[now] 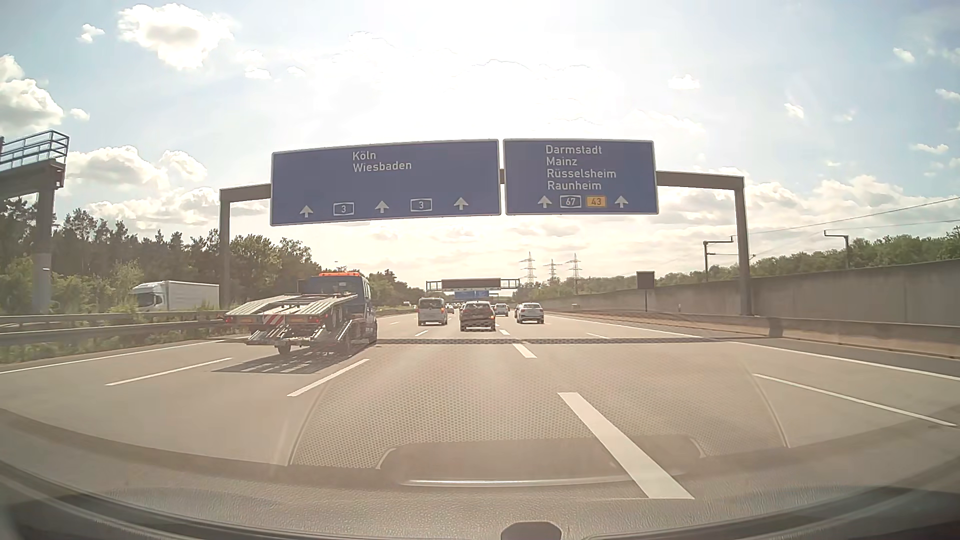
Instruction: Follow the waypoints while adhering to traffic rules and regulations
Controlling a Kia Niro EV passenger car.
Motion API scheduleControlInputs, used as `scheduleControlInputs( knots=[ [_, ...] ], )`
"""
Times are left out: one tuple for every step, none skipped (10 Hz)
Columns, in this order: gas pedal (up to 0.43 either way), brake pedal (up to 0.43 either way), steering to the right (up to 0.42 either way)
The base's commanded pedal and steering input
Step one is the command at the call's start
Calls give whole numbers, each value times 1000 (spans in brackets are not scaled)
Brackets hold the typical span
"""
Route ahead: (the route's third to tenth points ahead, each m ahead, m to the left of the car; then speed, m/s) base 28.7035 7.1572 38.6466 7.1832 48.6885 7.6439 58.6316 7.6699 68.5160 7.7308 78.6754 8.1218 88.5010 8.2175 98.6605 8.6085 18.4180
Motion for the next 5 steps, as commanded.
scheduleControlInputs(
  knots=[
    [79,0,-9],
    [79,0,-9],
    [79,0,-10],
    [79,0,-10],
    [79,0,-10]
  ],
)
